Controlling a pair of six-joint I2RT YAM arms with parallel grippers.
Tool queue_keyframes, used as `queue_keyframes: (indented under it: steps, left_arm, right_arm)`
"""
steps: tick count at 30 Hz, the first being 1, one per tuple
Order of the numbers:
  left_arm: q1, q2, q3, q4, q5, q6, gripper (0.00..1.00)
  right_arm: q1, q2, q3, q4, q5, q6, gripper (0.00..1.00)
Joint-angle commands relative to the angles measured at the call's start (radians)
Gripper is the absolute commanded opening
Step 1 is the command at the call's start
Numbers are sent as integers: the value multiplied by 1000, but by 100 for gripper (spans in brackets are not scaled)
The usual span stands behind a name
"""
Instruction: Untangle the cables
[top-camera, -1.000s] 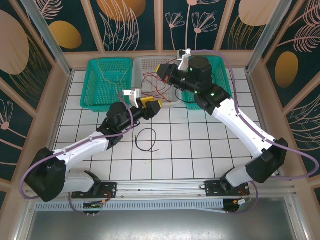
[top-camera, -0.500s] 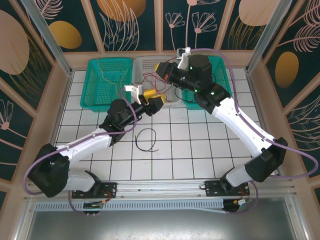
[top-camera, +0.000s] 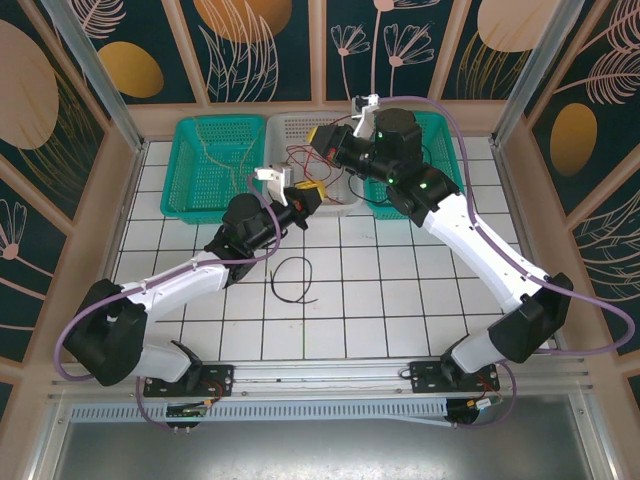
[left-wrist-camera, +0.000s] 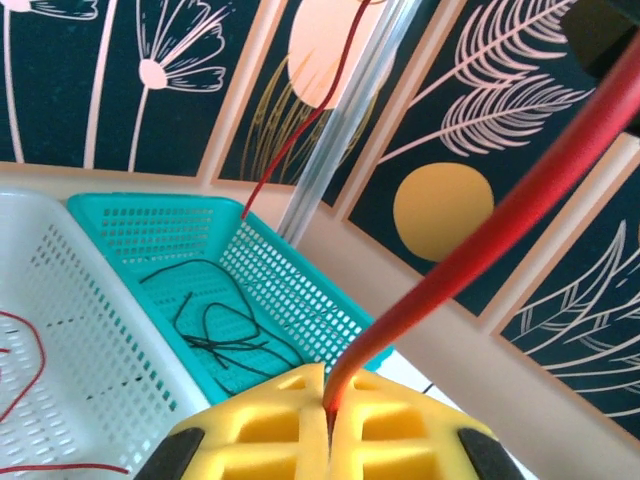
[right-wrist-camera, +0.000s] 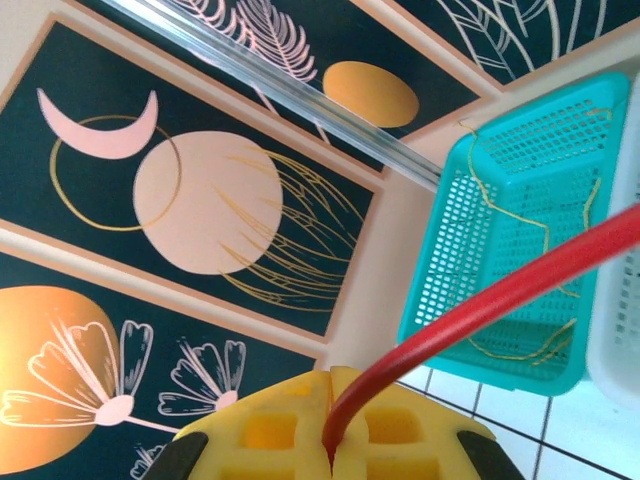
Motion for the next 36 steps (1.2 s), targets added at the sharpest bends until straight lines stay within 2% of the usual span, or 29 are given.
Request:
queue_keyframes:
  steps: [1, 9, 15, 20, 23, 24, 26, 27, 31, 36]
  left_arm:
    - [-4, -31, 21, -89, -47, 58, 0]
    - [-6, -105, 11, -426, -93, 290, 0]
    - [-7, -83, 111, -746, -132, 473, 0]
    - [-11, -78, 111, -824, -158, 546, 0]
    - [-10, -90, 102, -813, -191, 528, 0]
    - [-11, -109, 86, -779, -217, 488, 3]
    - [-9, -160, 41, -715, -250, 411, 35]
    - [-10, -188, 15, -682, -252, 369, 43]
    - [-10, -262, -48, -641, -213, 217, 61]
    - [-10, -395, -123, -688, -172, 101, 65]
  right_arm:
    - [1, 18, 75, -59, 58, -81, 0]
    - [11, 174, 349, -382, 176, -370, 0]
    - [99, 356, 598, -636, 386, -548, 0]
    - [100, 401, 628, -627, 358, -553, 0]
    - [92, 412, 630, -607, 322, -549, 0]
    - [85, 414, 630, -599, 321, -541, 0]
    - [65, 414, 623, -578, 267, -529, 0]
    - [56, 414, 620, -568, 254, -525, 0]
    - [27, 420, 617, -533, 198, -518, 0]
    - [-28, 462, 643, -500, 102, -495, 0]
